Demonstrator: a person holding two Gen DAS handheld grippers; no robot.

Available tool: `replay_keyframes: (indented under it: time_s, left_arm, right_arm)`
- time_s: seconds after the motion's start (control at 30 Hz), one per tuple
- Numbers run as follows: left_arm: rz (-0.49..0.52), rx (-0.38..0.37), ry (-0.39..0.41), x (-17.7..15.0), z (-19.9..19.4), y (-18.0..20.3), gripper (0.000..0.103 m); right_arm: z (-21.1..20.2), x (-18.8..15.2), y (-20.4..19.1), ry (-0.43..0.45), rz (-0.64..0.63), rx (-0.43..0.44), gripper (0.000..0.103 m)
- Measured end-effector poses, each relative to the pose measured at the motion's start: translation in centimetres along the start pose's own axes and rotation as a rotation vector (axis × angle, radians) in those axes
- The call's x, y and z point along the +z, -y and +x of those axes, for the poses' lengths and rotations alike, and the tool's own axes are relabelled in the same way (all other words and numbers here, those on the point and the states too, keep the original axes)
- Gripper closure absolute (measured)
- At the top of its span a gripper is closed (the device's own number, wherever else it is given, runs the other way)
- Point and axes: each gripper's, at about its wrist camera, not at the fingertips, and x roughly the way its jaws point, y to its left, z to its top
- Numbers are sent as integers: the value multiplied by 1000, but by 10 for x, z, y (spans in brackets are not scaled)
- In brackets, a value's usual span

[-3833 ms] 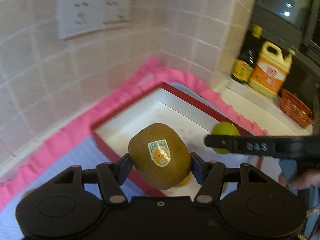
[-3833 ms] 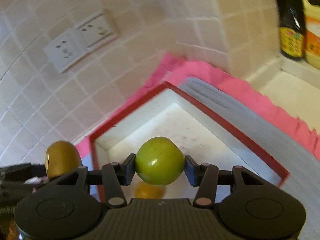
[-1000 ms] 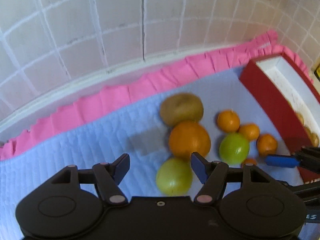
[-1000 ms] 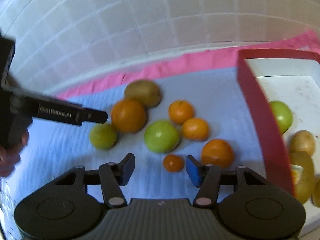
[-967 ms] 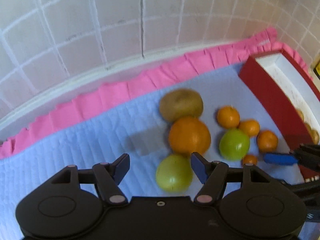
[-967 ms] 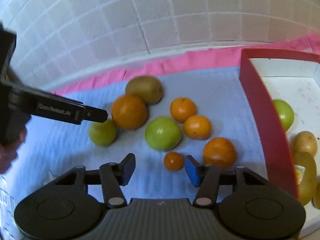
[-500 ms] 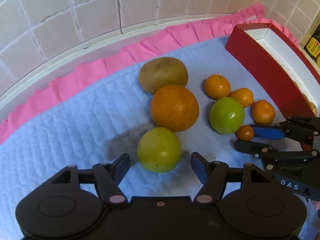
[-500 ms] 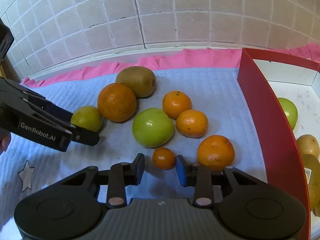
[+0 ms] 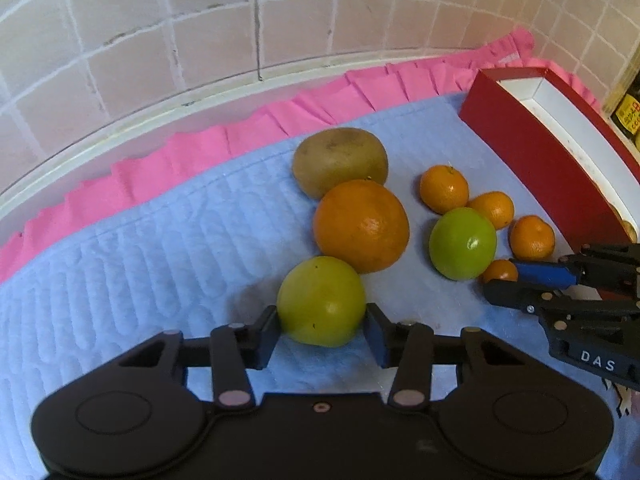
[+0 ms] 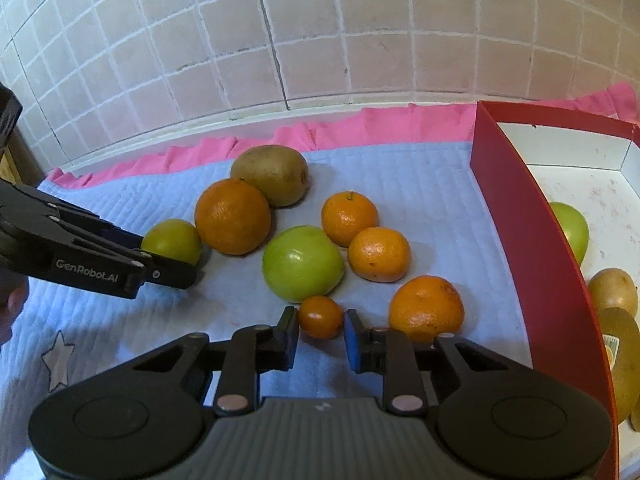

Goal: Organize fruits

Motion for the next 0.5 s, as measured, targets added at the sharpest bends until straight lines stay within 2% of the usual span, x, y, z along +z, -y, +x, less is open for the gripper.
replay_keyframes:
  time_s: [0.3,0.5]
  left_arm:
    - [-39,32,50,4,-10,1,49]
    - [-44,31,120,17,-27,5,50]
  right_arm:
    - [-12,0,4,31,22,8,77]
    - [-27,0,15,76,63,2,77]
